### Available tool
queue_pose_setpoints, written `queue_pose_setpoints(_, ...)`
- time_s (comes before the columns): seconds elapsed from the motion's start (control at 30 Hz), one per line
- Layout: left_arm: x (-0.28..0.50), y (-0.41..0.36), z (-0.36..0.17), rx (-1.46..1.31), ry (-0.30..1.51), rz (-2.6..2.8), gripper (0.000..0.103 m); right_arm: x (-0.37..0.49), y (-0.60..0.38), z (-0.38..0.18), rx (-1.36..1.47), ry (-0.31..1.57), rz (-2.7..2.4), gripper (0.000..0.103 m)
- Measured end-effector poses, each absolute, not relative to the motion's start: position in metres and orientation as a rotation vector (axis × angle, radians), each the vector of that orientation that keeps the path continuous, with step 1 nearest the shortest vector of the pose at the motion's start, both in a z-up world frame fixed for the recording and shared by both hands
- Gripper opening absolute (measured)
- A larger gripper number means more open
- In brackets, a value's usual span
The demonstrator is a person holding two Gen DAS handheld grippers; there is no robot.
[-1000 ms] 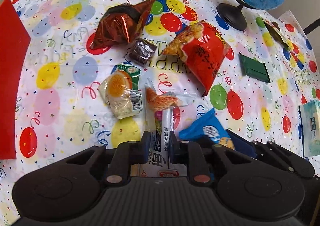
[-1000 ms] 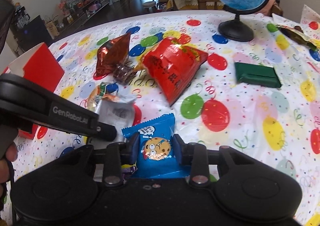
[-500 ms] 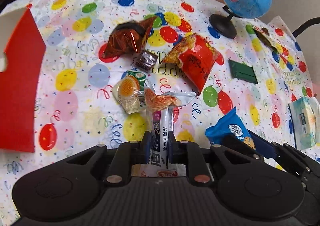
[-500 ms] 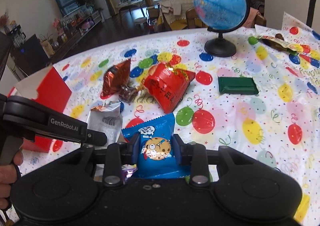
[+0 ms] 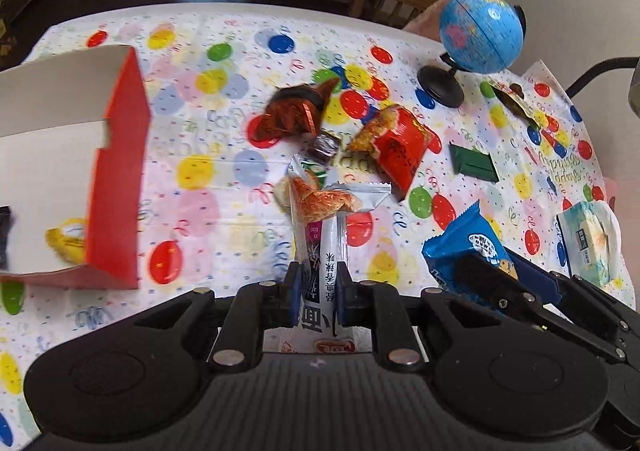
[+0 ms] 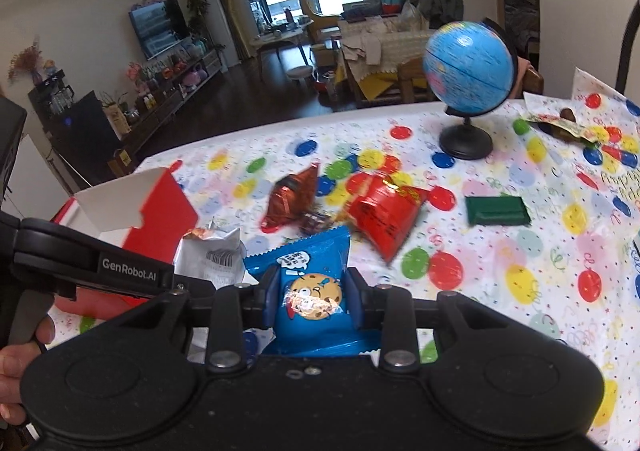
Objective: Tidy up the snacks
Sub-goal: 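Carry both packets over the red box and open both tools to drop them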
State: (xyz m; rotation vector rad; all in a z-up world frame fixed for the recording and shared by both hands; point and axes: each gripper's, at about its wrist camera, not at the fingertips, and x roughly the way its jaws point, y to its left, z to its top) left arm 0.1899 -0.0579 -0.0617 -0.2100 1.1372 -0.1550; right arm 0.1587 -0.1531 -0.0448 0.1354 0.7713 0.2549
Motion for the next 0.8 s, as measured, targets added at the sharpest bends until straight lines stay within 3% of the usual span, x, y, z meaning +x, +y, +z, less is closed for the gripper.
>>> queue_pose_setpoints(0.8,0.164,0.093,-0.022,-0.265,1.077,-0.104,0.016,0.156,-0.013,-0.015,0.086,0.733,0.321,0.033)
